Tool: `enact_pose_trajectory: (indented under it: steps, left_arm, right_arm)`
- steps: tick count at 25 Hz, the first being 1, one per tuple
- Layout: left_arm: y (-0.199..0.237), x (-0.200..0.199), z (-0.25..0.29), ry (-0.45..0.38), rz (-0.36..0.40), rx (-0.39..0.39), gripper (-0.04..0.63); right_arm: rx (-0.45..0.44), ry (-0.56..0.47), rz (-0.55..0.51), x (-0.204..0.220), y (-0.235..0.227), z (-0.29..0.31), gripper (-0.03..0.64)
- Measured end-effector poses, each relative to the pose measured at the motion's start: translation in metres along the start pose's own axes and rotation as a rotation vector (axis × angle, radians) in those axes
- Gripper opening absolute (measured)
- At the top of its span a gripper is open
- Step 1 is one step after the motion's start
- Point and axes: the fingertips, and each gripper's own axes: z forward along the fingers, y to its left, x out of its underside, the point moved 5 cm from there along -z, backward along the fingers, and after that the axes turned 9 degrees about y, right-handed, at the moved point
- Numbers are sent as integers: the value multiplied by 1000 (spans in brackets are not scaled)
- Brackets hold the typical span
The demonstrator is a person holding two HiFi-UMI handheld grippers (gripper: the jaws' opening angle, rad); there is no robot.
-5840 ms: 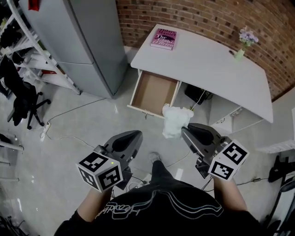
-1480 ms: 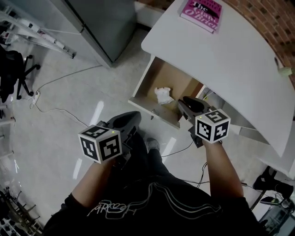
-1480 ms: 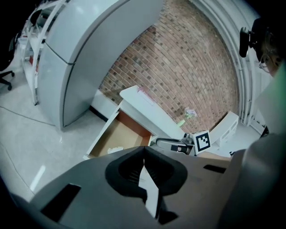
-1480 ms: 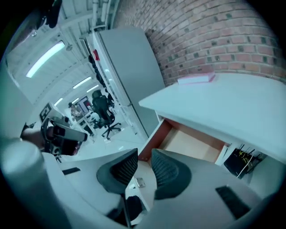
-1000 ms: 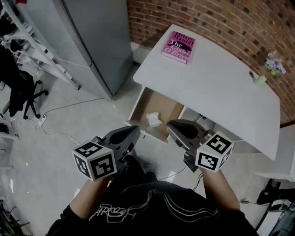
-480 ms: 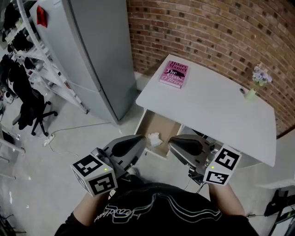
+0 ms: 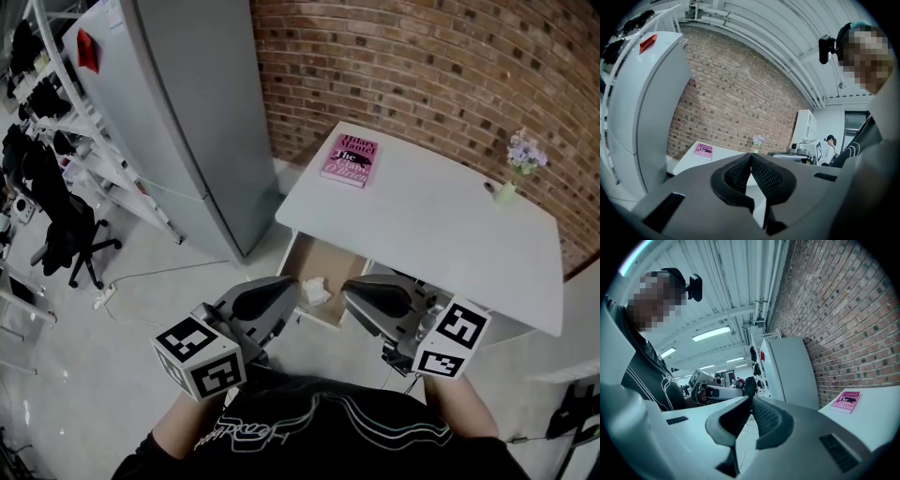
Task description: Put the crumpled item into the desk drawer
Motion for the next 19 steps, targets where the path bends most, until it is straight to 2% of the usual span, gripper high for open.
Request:
enact_pose_trajectory:
  steps: [13,19]
  left_arm:
    - [-1,3,12,35,-22,49,21]
    - [6,7,20,49,-32,48,21]
  right_arm:
    - [44,2,25,5,-3,-2,55]
    - [61,0,47,12,-14,-3,55]
